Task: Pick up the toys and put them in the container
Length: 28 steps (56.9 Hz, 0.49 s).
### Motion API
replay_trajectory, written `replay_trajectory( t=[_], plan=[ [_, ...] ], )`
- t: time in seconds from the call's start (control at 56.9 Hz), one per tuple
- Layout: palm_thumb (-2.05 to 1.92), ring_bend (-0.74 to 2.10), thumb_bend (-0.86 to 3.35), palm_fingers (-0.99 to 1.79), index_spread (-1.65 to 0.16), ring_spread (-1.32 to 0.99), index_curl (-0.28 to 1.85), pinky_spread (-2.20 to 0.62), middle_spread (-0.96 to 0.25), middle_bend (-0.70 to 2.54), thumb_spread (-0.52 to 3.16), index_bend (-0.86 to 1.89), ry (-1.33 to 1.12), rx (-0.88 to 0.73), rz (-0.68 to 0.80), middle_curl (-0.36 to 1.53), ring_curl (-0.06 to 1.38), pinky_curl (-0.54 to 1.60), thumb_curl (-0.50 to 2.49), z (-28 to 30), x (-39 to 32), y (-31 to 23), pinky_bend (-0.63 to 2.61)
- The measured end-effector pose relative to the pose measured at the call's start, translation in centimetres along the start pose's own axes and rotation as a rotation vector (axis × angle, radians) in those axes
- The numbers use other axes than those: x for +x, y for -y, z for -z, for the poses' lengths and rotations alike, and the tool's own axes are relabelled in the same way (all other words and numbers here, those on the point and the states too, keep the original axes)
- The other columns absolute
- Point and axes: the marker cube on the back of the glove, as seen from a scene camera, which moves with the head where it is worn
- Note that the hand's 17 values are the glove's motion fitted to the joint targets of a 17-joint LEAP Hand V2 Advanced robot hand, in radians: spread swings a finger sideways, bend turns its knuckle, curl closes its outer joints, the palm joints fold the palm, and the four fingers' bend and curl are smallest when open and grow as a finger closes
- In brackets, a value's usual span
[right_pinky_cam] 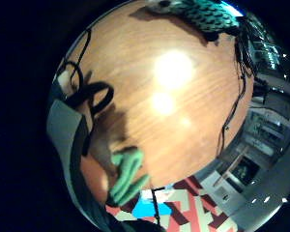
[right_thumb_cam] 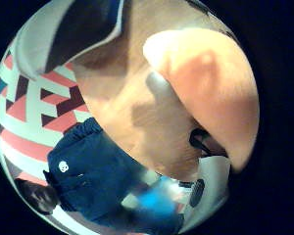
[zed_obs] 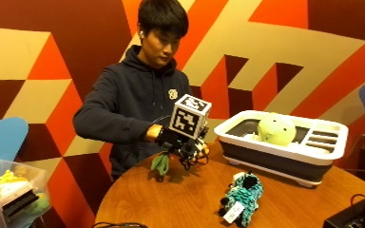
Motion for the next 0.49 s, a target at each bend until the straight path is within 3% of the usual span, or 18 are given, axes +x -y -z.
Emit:
replay_trajectory(
  t=[0.211,0.334,0.492],
  plan=[
    [0.86,1.43,0.38,0.91,-0.31,-0.43,0.09,-0.40,-0.31,1.03,0.72,0.52,0.086,0.281,0.033,0.78,0.63,0.46,0.79,8.2,-1.3,-1.1,1.14],
    [0.84,1.50,0.43,0.84,-0.38,-0.45,0.11,-0.41,-0.35,1.10,0.56,0.70,0.064,0.463,0.168,0.88,0.69,0.51,0.88,13.9,-3.6,-0.7,1.18],
    [0.78,1.55,0.47,0.70,-0.44,-0.46,0.15,-0.41,-0.39,1.17,0.37,0.88,0.238,0.560,0.194,0.99,0.75,0.56,0.99,17.8,-9.4,2.8,1.21]
  ],
)
